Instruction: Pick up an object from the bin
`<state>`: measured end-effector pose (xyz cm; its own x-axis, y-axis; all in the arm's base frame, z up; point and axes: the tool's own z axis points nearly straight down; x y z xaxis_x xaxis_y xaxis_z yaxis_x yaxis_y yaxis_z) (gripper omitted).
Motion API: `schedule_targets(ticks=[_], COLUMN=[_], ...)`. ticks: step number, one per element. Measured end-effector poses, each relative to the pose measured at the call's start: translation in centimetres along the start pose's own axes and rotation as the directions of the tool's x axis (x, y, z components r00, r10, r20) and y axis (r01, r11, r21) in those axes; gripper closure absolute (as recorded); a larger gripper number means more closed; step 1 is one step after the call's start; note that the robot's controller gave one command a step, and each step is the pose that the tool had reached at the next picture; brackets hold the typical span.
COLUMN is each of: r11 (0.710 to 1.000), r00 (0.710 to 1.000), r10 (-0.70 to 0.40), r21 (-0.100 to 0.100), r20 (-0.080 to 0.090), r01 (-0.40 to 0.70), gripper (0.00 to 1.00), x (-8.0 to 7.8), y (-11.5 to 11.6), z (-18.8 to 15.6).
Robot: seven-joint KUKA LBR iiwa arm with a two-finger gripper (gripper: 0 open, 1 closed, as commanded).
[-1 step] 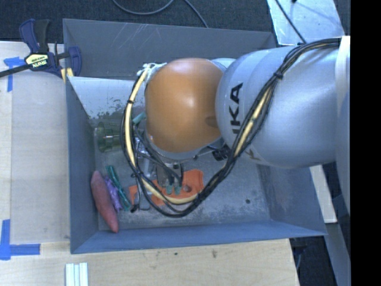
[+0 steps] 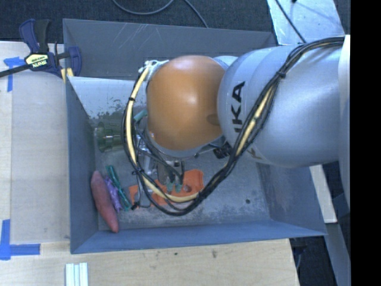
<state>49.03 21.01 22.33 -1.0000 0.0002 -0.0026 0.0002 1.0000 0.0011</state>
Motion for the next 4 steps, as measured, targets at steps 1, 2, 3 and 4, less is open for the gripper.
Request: schedule_targets(ticks=[1, 2, 3, 4], r11=[0.997, 1.000, 1.000, 0.996], r00=[0.997, 1.000, 1.000, 0.996], r10=[-0.072, 0.026, -0.024, -0.088], r21=[-0.001, -0.001, 0.000, -0.001], r20=[0.002, 0.001, 0.003, 0.006], r01=[0.072, -0.026, 0.024, 0.088], gripper=[0.00, 0.00, 0.00, 0.00], x=[-0.2, -2.8, -3.6, -3.7], y=[-3.0, -8.2, -10.5, -11.2], z=[5.5, 7.4, 7.5, 11.3])
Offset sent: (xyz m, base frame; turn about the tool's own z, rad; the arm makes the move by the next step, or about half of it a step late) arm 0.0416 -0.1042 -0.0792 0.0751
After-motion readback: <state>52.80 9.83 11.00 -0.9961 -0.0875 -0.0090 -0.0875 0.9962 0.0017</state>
